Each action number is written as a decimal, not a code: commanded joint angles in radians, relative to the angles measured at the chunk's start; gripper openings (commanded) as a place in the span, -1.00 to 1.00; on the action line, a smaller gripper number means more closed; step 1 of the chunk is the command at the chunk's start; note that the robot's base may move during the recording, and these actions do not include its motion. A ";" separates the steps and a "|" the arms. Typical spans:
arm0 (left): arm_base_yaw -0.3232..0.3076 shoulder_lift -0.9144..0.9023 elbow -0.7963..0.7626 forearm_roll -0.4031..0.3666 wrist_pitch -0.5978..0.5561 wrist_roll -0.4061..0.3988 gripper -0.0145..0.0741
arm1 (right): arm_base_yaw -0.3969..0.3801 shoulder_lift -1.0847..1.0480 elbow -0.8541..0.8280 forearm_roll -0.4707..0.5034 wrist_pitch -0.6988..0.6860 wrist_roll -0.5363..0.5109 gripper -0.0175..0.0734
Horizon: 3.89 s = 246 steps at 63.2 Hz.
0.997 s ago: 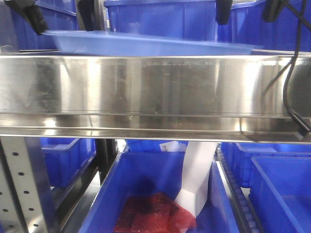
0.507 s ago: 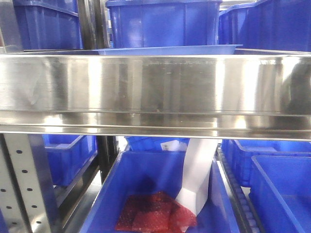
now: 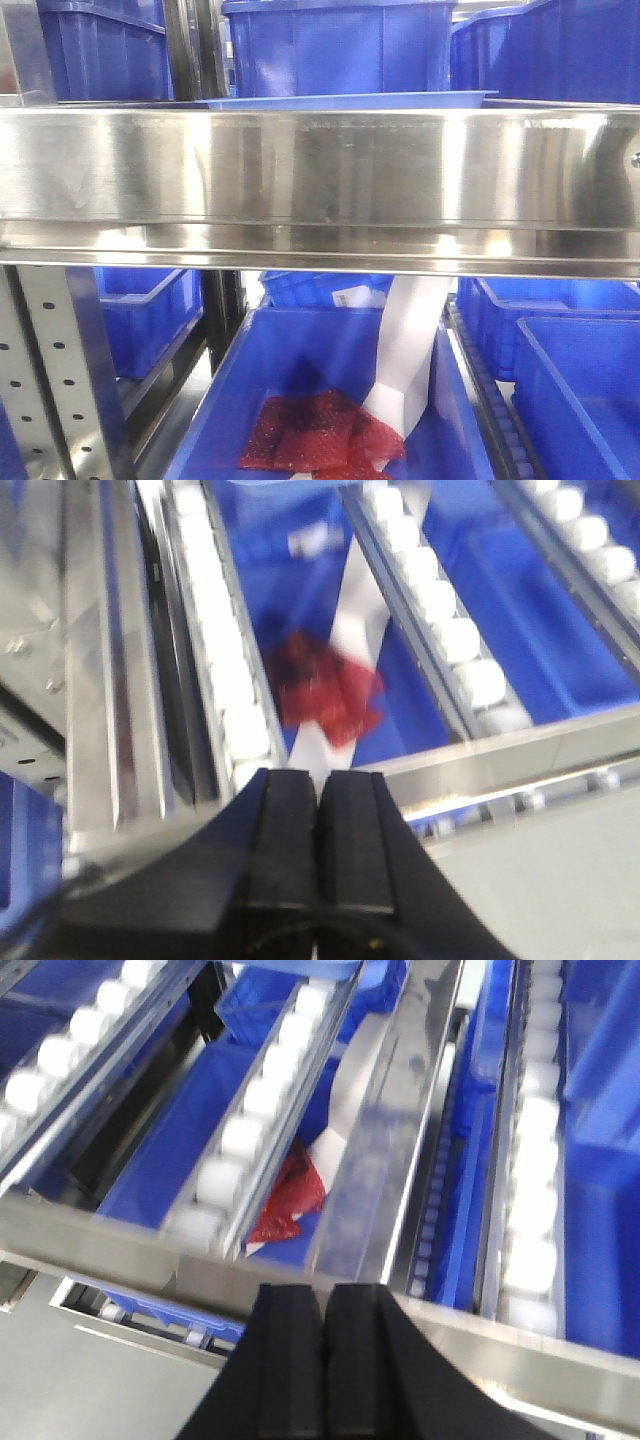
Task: Grab blue tray and place on right shelf
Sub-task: 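Open both grippers to release the tray on the shelf, then withdraw both grippers away from the tray on the shelf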
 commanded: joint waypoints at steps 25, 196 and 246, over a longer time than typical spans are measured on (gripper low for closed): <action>-0.007 -0.602 0.583 0.016 -0.565 0.007 -0.78 | 0.001 -0.552 0.419 -0.024 -0.454 -0.140 -0.49; 0.517 -1.018 1.148 -0.050 -0.845 0.030 -0.78 | -0.404 -0.794 0.719 0.184 -0.635 -0.321 -0.49; 0.517 -1.018 1.148 -0.050 -0.845 0.030 -0.78 | -0.430 -0.812 0.891 0.244 -0.869 -0.298 -0.49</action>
